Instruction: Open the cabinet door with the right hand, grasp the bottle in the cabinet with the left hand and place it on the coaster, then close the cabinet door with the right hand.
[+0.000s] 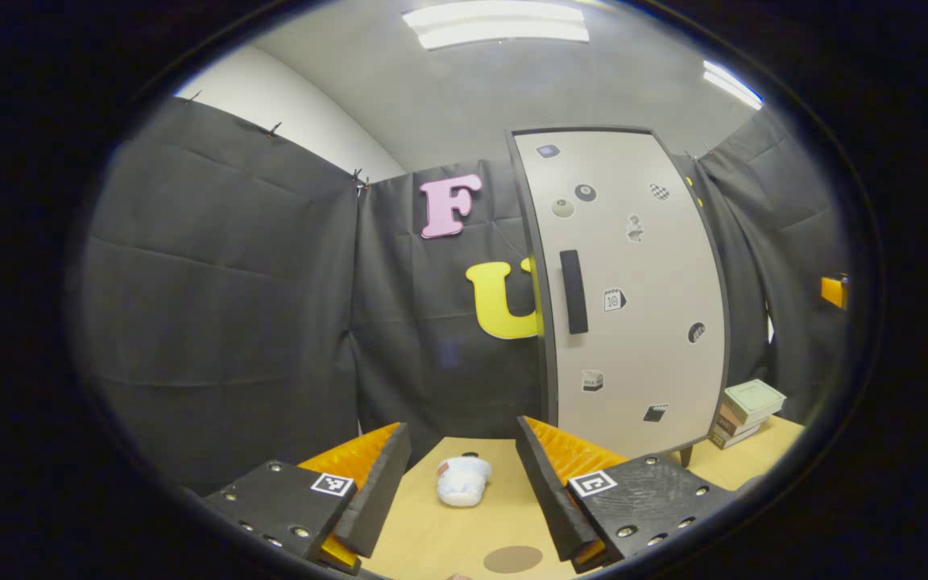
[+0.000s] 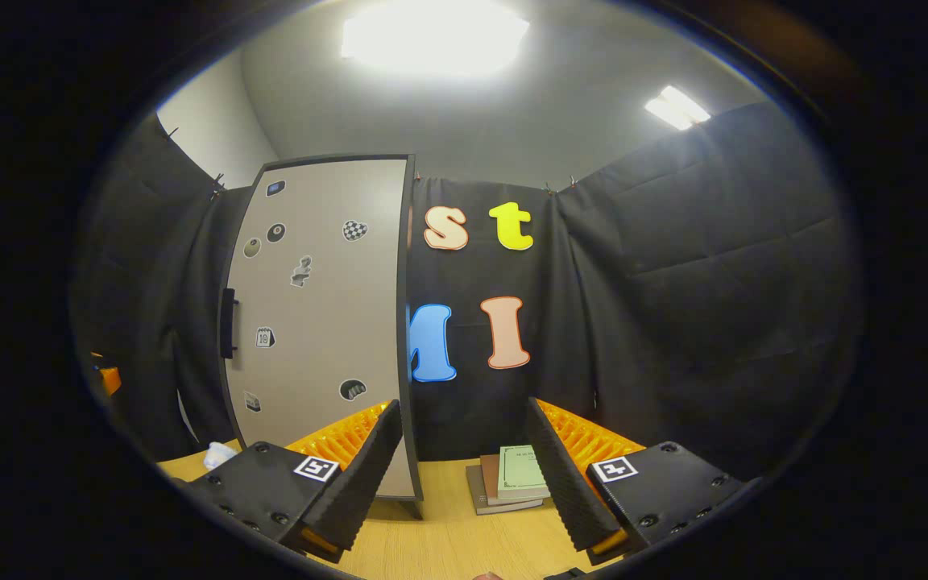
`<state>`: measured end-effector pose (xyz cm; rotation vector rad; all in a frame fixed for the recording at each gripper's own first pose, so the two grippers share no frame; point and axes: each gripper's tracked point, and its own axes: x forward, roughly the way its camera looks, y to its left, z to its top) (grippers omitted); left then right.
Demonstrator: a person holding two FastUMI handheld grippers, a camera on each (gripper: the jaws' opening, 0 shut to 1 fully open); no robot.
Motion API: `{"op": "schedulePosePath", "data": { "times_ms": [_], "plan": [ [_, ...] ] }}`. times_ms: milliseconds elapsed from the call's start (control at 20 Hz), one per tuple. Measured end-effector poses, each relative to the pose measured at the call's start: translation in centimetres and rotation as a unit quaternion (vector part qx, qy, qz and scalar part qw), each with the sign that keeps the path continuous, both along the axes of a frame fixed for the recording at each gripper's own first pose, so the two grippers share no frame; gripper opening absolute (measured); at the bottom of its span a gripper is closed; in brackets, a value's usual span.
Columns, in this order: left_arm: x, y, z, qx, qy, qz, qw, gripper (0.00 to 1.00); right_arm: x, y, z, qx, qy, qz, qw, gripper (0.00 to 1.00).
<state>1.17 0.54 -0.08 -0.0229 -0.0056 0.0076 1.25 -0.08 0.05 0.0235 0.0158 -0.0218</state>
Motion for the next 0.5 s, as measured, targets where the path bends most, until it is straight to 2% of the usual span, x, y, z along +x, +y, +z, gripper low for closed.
{"op": "schedulePosePath", "data": {
  "times_ms": [500],
  "plan": [
    [-0.43, -0.68, 0.49, -0.001, -0.004, 0.004, 1.0, 0.81, -0.35, -0.4, 0.21, -0.006, 0.0, 0.005, 1.0, 0.98]
  ]
}}
